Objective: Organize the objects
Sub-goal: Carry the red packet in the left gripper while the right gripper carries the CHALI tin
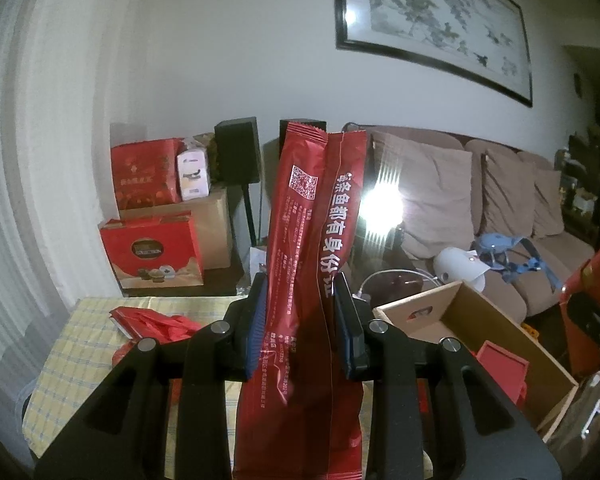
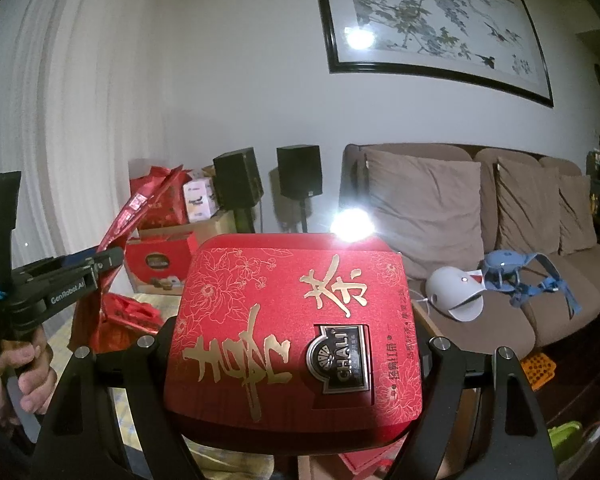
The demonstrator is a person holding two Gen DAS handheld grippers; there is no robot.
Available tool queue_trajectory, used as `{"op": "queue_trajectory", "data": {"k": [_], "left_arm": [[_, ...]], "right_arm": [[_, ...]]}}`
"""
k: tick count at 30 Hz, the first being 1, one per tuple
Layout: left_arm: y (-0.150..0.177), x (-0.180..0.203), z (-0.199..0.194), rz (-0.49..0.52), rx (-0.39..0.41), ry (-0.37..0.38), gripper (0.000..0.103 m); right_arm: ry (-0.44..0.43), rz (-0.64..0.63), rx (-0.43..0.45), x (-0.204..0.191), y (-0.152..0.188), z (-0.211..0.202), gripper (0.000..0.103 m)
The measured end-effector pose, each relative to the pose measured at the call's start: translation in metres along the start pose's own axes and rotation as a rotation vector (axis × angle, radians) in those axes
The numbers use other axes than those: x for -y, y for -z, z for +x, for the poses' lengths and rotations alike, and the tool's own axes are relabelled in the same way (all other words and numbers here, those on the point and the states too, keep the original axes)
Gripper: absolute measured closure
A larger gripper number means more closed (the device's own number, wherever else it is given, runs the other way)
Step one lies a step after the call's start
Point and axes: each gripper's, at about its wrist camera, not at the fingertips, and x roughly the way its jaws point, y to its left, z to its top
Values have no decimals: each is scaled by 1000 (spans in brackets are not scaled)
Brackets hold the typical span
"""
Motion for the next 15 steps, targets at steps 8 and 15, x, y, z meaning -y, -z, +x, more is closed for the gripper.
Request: {"op": "queue_trajectory", "data": {"k": [8, 15], "left_arm": [[0, 3, 1, 9, -7, 15, 75], [-1, 6, 2, 13, -12, 24, 75]], "right_arm": [[14, 4, -3, 3, -2, 1, 20], [25, 8, -3, 6, -3, -1, 20]]}}
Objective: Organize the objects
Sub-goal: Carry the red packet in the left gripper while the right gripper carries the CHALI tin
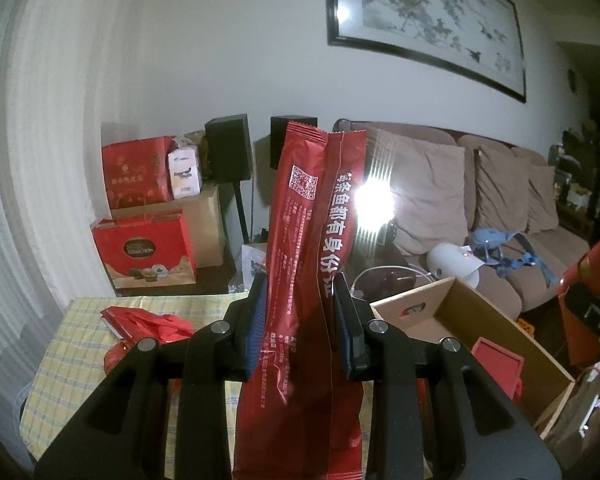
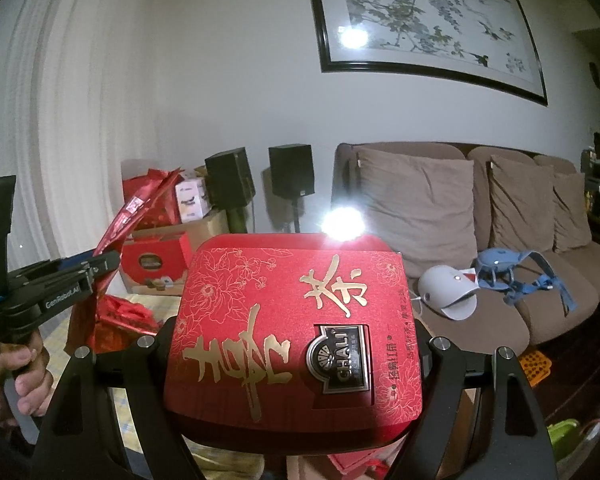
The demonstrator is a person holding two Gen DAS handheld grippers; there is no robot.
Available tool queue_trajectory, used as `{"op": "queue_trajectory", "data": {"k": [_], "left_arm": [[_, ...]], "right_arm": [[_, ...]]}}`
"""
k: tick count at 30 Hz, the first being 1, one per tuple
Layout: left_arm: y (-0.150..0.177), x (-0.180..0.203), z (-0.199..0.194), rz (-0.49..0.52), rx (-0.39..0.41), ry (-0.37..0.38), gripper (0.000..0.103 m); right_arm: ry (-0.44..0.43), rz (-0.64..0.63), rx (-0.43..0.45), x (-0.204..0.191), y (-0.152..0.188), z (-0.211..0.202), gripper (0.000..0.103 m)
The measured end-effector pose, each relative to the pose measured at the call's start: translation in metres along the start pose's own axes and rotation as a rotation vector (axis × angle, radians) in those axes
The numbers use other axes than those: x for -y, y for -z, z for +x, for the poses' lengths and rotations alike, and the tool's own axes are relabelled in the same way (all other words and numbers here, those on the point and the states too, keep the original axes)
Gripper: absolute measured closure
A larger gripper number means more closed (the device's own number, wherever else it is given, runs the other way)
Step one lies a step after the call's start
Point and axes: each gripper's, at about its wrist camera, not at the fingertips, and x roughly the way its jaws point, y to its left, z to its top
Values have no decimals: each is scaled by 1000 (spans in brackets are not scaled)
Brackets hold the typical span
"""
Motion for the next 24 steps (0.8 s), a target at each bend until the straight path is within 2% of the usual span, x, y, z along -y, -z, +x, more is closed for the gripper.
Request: {"op": "queue_trajectory", "data": {"k": [24], "left_arm": [[-3, 10, 1, 9, -7, 18, 75]], "right_arm": [[25, -1, -9, 9, 3, -4, 20]]}}
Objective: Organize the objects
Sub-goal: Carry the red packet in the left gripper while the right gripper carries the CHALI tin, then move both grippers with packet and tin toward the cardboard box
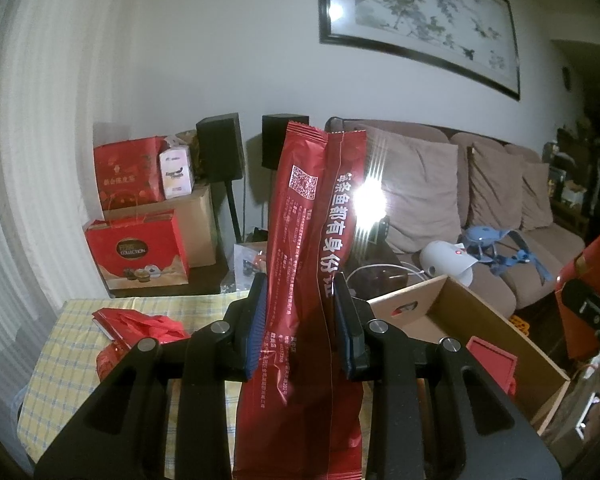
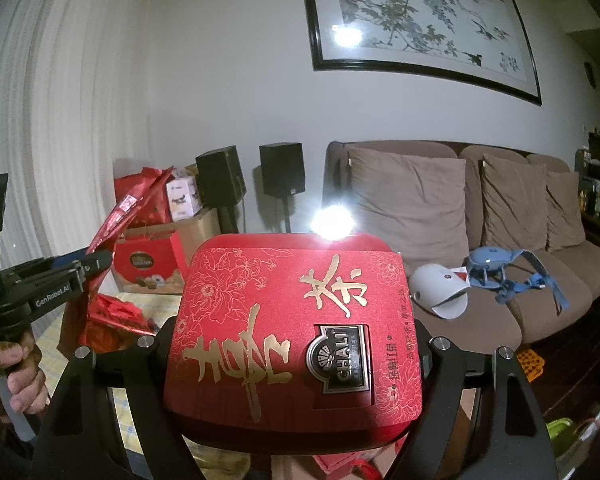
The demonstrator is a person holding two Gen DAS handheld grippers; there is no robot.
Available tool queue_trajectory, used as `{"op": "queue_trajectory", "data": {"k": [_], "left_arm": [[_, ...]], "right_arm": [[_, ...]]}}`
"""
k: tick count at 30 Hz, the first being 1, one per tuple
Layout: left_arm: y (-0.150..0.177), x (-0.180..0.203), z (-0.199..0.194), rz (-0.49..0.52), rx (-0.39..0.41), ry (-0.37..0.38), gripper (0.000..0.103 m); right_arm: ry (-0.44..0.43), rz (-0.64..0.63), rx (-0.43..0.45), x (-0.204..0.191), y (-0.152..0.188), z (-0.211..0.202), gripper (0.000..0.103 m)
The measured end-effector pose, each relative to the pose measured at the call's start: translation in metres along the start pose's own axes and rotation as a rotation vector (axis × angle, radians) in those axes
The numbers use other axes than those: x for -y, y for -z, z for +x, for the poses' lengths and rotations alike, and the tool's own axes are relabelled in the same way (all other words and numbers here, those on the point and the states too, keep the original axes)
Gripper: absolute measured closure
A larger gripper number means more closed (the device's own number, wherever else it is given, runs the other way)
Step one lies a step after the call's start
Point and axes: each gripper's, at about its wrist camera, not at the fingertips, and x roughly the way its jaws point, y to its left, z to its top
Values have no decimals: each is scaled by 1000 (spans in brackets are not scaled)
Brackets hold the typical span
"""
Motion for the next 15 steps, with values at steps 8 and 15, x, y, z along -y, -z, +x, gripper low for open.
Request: {"op": "queue_trajectory", "data": {"k": [8, 15], "left_arm": [[-1, 6, -2, 6, -1, 15, 75], [-3, 9, 1, 12, -14, 29, 75]], "right_arm": [[8, 4, 1, 3, 1, -1, 20], [13, 10, 1, 6, 1, -2, 20]]}}
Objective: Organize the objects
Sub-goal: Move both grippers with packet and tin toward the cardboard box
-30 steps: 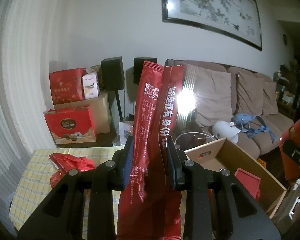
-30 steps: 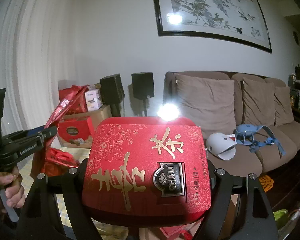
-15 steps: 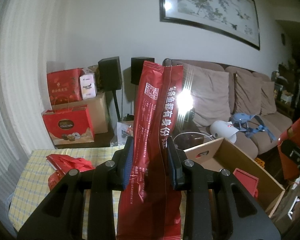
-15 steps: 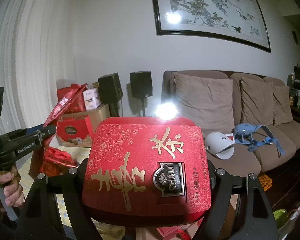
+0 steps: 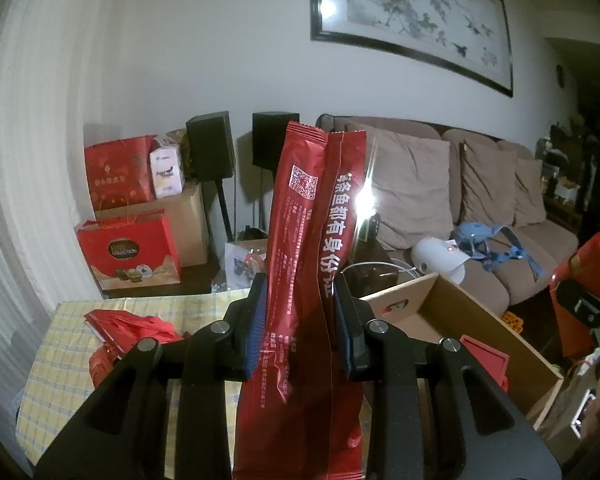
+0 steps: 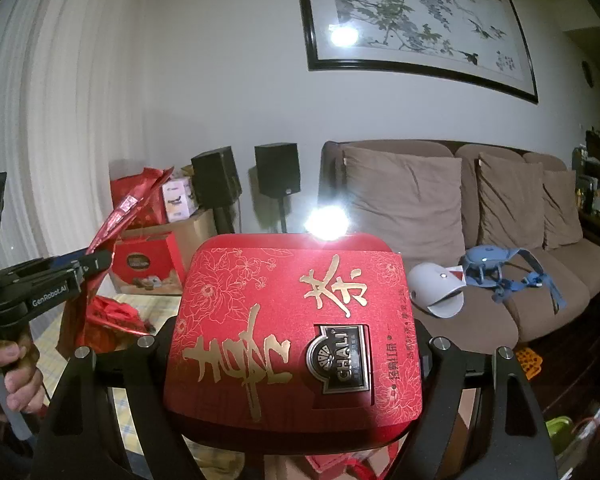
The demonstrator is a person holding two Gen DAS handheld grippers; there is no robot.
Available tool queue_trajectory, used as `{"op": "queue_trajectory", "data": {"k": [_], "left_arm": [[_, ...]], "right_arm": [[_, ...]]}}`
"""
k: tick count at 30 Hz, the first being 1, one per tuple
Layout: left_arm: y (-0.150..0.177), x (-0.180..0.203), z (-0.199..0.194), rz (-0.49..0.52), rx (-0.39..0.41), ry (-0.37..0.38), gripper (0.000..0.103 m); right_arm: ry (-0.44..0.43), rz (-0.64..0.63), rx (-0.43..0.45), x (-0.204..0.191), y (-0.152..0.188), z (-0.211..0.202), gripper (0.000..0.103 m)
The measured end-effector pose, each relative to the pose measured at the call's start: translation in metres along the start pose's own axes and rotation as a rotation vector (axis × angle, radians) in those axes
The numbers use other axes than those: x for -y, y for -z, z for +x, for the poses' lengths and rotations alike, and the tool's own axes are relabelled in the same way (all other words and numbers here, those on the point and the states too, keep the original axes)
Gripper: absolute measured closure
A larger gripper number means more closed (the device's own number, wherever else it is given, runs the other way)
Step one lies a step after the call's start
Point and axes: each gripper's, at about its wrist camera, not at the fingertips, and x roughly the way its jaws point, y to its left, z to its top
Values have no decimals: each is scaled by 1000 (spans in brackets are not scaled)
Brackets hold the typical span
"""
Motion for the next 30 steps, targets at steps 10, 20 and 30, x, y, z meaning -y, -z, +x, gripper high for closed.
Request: {"op": "queue_trajectory", "data": {"k": [10, 20, 30], "left_arm": [[-3, 4, 0, 18, -1, 9, 75], [-5, 6, 2, 21, -5, 19, 75], [-7, 16, 3, 32, -4, 39, 75]], "right_arm": [[23, 7, -10, 11, 1, 0, 20], [50, 19, -14, 22, 1, 2, 20], [77, 38, -12, 35, -1, 0, 20]]}}
